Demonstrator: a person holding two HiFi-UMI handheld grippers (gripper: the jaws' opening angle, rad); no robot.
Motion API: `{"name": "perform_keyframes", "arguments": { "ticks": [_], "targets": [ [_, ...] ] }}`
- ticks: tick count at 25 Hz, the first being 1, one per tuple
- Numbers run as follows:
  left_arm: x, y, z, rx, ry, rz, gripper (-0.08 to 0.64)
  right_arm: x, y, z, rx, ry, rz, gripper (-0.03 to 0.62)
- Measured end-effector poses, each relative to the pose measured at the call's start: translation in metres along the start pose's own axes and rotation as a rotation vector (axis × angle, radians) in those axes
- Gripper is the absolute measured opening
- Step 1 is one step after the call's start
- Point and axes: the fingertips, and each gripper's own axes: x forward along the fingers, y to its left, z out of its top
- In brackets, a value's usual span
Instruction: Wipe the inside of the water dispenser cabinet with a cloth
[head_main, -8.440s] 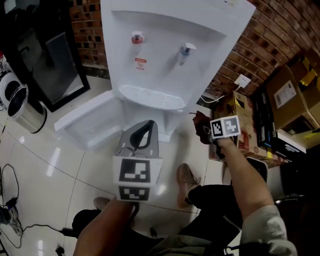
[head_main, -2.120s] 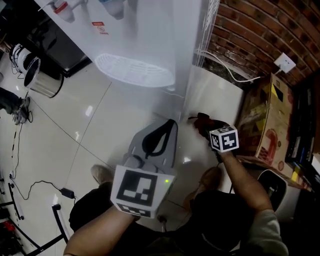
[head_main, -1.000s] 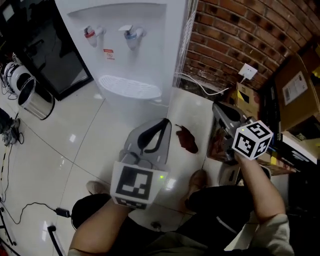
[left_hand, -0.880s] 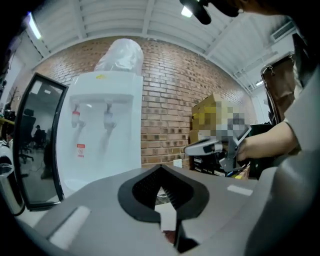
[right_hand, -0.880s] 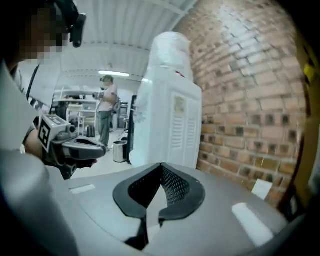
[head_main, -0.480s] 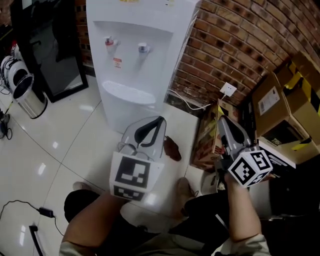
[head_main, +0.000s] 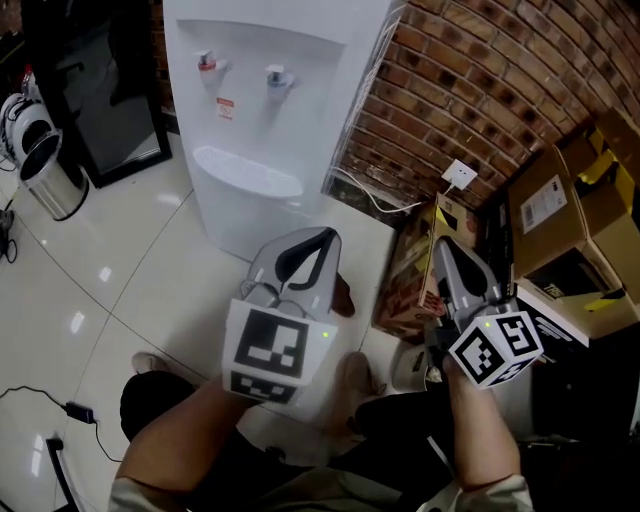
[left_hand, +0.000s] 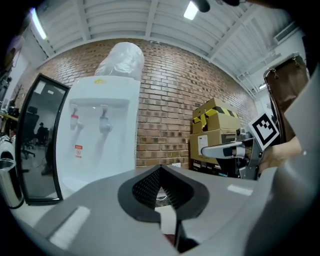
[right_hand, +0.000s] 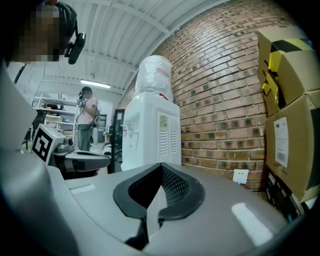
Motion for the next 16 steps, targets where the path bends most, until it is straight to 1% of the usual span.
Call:
{"name": "perform_keyframes", "arguments": {
  "ticks": [6, 11, 16],
  "targets": [
    [0.01, -0.002, -0.001, -0.007, -0.014, 0.016, 0.0, 0.005, -0.006, -0.003, 0.001, 0.008, 0.017, 0.011],
    [0.013, -0.004, -0.003, -0.014, -0.003, 0.021, 0.0, 0.005, -0.007, -0.005, -0.001, 0.019, 0.031, 0.011],
    [0.017, -0.007, -0.006, -0.003, 0.01, 0.025, 0.0, 0.002, -0.012, 0.0, 0.008, 0.011, 0.038, 0.011]
  ]
}}
